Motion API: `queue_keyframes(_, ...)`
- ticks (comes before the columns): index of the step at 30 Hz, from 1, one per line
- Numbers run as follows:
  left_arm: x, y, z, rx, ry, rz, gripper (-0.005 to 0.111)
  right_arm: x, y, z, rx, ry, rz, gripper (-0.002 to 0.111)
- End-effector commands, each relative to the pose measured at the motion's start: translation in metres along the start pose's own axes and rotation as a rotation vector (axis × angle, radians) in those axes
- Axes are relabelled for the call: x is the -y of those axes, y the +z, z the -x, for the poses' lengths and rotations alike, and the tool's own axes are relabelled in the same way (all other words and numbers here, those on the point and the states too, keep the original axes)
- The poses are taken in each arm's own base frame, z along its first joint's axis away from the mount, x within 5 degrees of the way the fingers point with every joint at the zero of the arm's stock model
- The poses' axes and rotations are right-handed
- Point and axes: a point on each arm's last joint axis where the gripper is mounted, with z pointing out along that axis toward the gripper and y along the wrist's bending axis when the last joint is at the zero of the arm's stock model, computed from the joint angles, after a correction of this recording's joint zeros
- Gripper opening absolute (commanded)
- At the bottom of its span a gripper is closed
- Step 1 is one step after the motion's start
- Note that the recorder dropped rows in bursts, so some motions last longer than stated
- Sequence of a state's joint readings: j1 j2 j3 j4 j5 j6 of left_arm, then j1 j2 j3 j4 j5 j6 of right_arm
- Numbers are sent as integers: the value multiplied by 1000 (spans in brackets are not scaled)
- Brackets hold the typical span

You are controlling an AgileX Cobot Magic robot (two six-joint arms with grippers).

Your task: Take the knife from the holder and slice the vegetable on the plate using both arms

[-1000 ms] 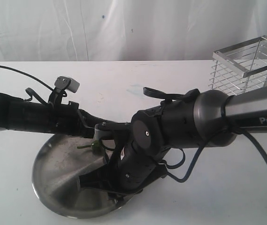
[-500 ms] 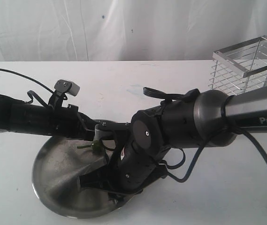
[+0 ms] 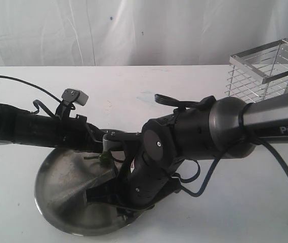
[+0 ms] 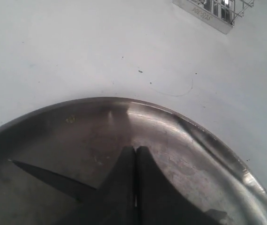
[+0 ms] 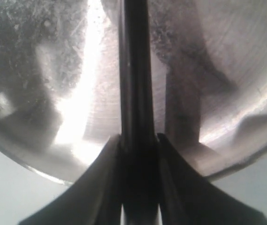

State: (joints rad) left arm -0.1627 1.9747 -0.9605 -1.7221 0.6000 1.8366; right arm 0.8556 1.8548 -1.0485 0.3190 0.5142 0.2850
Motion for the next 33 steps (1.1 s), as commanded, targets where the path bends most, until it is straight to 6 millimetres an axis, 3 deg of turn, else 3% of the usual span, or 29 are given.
queue_keyframes(1,-11,1,-8,-42,-39,102,0,-2,-2,2,13,-8,4,0)
queue_keyframes(6,-22,13,-47,-156,-131,138,0,-2,-2,2,15,-8,5,0)
queue_keyframes(8,-24,15,-51,-166,-142,135,0,-2,-2,2,15,-8,5,0)
queue_keyframes(13,-23,14,-48,-157,-141,135,0,-2,-2,2,13,-8,4,0)
queue_keyframes(17,-13,2,-20,-76,-94,121,0,-2,-2,2,11,-8,4,0)
queue_keyframes(20,-9,-2,-12,-54,-75,123,0,-2,-2,2,9,-8,3,0)
queue_keyframes(29,-12,-3,-12,-69,-58,157,0,-2,-2,2,9,-8,3,0)
queue_keyframes(33,-14,-4,-27,-120,-72,187,0,-2,-2,3,16,-8,5,0)
